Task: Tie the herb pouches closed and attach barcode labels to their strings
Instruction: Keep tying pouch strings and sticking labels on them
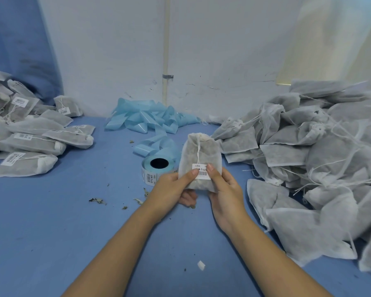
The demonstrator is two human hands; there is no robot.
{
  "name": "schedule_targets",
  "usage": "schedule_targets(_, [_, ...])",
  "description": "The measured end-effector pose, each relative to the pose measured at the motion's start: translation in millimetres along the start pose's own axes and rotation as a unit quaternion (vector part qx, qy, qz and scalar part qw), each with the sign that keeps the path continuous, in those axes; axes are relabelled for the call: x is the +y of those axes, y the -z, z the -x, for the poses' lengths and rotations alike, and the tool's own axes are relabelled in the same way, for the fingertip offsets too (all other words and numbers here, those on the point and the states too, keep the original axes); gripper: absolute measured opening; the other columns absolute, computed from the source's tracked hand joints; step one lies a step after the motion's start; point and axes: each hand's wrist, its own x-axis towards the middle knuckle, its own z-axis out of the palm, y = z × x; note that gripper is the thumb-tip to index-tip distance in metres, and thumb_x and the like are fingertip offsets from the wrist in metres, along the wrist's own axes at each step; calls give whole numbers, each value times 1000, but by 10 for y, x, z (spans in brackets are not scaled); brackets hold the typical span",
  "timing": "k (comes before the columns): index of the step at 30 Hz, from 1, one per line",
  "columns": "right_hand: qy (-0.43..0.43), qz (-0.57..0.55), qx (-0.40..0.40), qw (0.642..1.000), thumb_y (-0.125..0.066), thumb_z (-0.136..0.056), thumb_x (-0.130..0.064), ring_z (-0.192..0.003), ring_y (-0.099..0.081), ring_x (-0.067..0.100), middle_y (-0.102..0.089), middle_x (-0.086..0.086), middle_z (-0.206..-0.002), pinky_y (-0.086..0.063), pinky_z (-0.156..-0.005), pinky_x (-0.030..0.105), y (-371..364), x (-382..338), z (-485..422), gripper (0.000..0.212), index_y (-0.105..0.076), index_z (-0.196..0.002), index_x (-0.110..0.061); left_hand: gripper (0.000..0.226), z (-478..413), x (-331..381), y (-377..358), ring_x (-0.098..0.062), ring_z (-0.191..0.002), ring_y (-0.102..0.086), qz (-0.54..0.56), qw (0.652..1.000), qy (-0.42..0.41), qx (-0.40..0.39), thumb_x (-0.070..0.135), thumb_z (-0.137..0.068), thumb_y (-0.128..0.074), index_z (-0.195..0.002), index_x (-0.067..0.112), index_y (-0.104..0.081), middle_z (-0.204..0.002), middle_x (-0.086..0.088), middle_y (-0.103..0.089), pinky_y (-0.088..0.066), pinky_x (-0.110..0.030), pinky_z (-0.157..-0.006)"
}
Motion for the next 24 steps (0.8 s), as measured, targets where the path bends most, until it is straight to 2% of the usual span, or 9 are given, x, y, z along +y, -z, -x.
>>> schedule_targets(3, [2,0,2,1000,-65,-86,-15,-81,-67,16,-72,7,-91,-54,-72,24,6,17,-16,19,-67,-103,-6,38,18,24,-33,-12,-37,-45,-48,998,-14,49,48,-86,-60,-66,15,-60,-46,-4,-54,-37,-19,-39])
schedule_targets(5, [-3,22,16,1000,-67,-85,-21,-83,-65,10,-72,-2,-90,-51,-72,20,19,31,-34,15,-68,-99,-13,37,10,130,-37,-10,-41,-47,41,987,-51,147,44,-86,-62,-60,18,-59,-49,-1,-55,-38,-17,-42])
schedule_targets(6, [-5,35,23,999,-67,-84,-23,-84,-64,7,-72,-6,-89,-50,-73,19,25,34,-42,13,-68,-96,-16,30,-10,216,-10,-9,-51,-56,141,970,-81,183,40,-86,-63,-65,19,-62,-59,-1,-61,-44,-17,-48])
schedule_targets(8, [-8,48,26,998,-69,-82,-23,-80,-64,1,-72,-12,-85,-49,-73,18,42,42,-57,12,-69,-92,-17,17,-45,411,81,-11,-93,-68,352,912,-135,164,33,-82,-65,-87,17,-63,-96,0,-69,-56,-22,-70])
schedule_targets(10, [-11,56,20,998,-69,-83,-19,-75,-64,-3,-72,-14,-82,-49,-71,16,47,51,-67,9,-70,-91,-16,19,-58,520,200,-13,-119,-58,421,881,-167,135,21,-87,-63,-102,11,-59,-120,1,-63,-56,-32,-86])
schedule_targets(12, [-15,62,15,998,-68,-84,-13,-76,-64,-2,-72,-12,-82,-49,-71,16,49,59,-71,7,-70,-91,-15,52,-37,535,225,-11,-121,-56,351,911,-162,141,16,-89,-62,-135,2,-43,-133,-1,-57,-53,-35,-94])
schedule_targets(14, [-19,57,15,998,-67,-85,-8,-78,-63,3,-71,-9,-84,-49,-73,18,46,63,-78,8,-70,-90,-14,68,-5,485,166,-9,-117,-59,269,942,-148,138,18,-86,-64,-144,3,-32,-131,0,-60,-53,-31,-93])
schedule_targets(19, [-38,10,28,999,-61,-89,-3,-83,-61,10,-69,-3,-85,-51,-75,19,82,65,-115,10,-69,-89,-10,23,-6,356,-41,-6,-94,-68,115,978,-125,120,14,-96,-52,-117,17,-58,-100,8,-74,-55,-18,-76])
schedule_targets(24, [-75,-78,35,994,-54,-92,-2,-83,-63,14,-69,7,-88,-53,-73,23,108,32,-172,15,-67,-88,-5,23,-11,309,-259,0,-74,-66,-10,987,-139,77,4,-93,-51,-91,20,-67,-81,8,-74,-49,-11,-64])
